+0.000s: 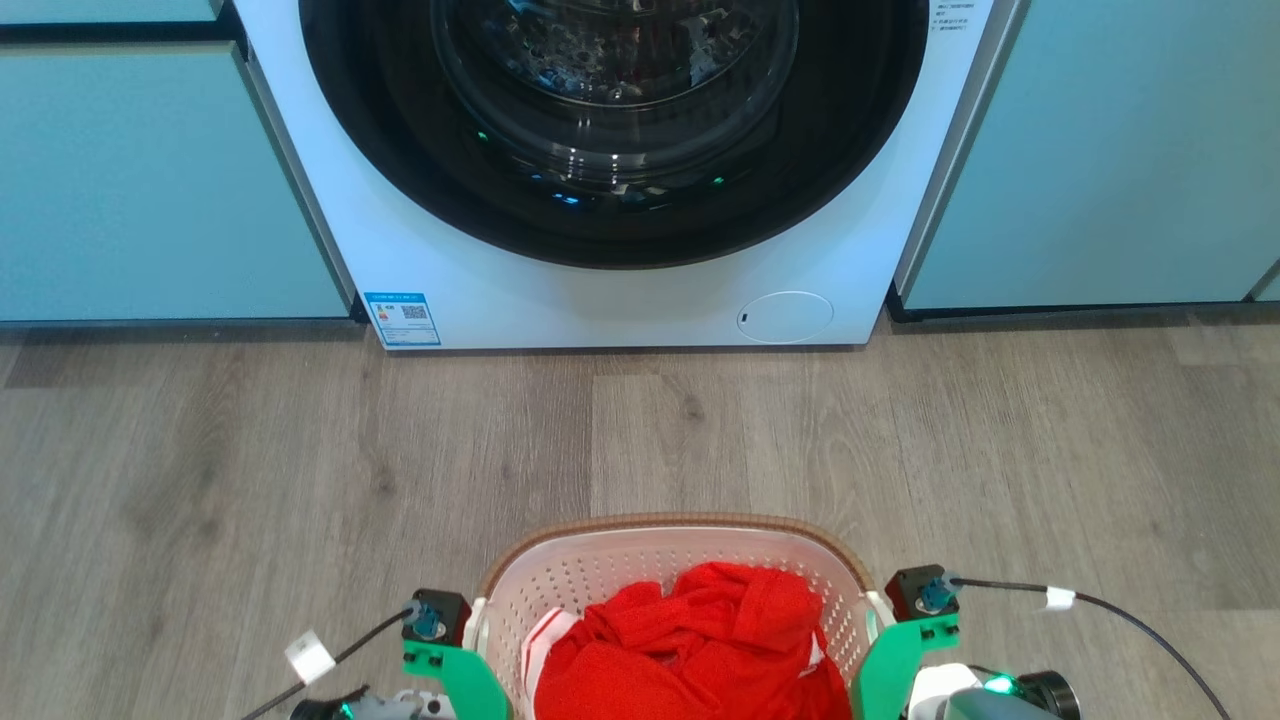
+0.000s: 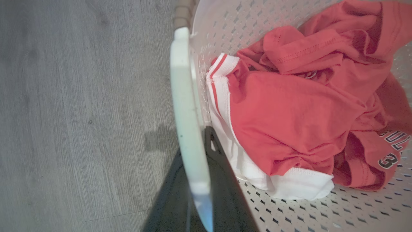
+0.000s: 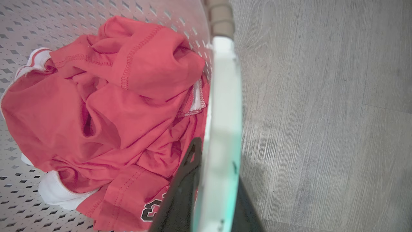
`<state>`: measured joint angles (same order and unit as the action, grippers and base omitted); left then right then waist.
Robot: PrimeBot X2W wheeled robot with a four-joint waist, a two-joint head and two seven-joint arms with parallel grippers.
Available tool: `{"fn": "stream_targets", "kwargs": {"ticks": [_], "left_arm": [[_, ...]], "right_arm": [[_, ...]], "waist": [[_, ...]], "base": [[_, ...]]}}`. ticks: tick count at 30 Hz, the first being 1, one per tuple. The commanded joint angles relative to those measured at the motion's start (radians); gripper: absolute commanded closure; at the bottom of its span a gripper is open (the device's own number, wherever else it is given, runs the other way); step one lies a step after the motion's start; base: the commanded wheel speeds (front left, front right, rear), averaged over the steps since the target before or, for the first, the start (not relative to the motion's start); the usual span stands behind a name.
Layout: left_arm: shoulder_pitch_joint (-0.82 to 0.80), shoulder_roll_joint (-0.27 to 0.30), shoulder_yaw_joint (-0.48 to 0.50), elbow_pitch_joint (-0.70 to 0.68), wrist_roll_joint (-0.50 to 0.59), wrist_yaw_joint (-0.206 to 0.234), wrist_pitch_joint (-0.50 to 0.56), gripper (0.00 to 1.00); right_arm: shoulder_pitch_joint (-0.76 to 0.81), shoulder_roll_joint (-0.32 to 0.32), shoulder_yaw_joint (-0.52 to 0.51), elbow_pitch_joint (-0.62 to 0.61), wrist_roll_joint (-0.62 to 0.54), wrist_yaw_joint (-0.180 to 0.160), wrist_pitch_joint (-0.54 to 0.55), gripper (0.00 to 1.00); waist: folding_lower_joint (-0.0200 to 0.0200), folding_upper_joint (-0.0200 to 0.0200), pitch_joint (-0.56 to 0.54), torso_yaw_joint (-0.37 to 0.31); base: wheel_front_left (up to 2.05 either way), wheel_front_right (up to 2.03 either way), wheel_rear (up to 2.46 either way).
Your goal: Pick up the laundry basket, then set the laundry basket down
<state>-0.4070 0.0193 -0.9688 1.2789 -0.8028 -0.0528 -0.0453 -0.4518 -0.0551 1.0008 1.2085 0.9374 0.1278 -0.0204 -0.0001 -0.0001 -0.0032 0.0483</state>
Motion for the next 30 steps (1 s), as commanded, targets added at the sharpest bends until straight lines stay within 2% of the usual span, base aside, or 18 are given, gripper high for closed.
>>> {"fn": "stream_targets", "kwargs": {"ticks": [1, 11, 18, 22, 30], "left_arm": [[-0.033, 0.031, 0.011, 0.006, -0.002, 0.006, -0.008, 1.0], [-0.04, 0.031, -0.001, 0.008, -0.006, 0.007, -0.011, 1.0], [-0.091, 0.031, -0.008, 0.009, -0.003, 0.013, -0.019, 1.0], [-0.158, 0.031, -0.008, 0.005, 0.001, 0.023, -0.036, 1.0], [-0.344, 0.031, -0.012, -0.016, 0.017, 0.051, -0.084, 1.0]], "right_arm": [[-0.021, 0.005, 0.02, -0.01, 0.0, 0.003, -0.017, 1.0], [-0.034, 0.005, 0.039, -0.001, 0.006, 0.003, -0.027, 1.0], [-0.092, 0.005, 0.042, 0.015, 0.0, 0.003, -0.042, 1.0], [-0.166, 0.005, 0.04, 0.03, -0.017, 0.003, -0.061, 1.0], [-0.374, 0.005, 0.008, 0.066, -0.057, 0.003, -0.116, 1.0]], "waist": [[0.0001, 0.0001, 0.001, 0.0], [0.0001, 0.0001, 0.022, 0.003], [0.0001, 0.0001, 0.095, 0.006], [0.0001, 0.0001, 0.176, 0.008], [0.0001, 0.0001, 0.41, 0.022]], "base": [[0.0, 0.0, 0.0], [0.0, 0.0, 0.0], [0.0, 0.0, 0.0], [0.0, 0.0, 0.0], [0.0, 0.0, 0.0]]}}
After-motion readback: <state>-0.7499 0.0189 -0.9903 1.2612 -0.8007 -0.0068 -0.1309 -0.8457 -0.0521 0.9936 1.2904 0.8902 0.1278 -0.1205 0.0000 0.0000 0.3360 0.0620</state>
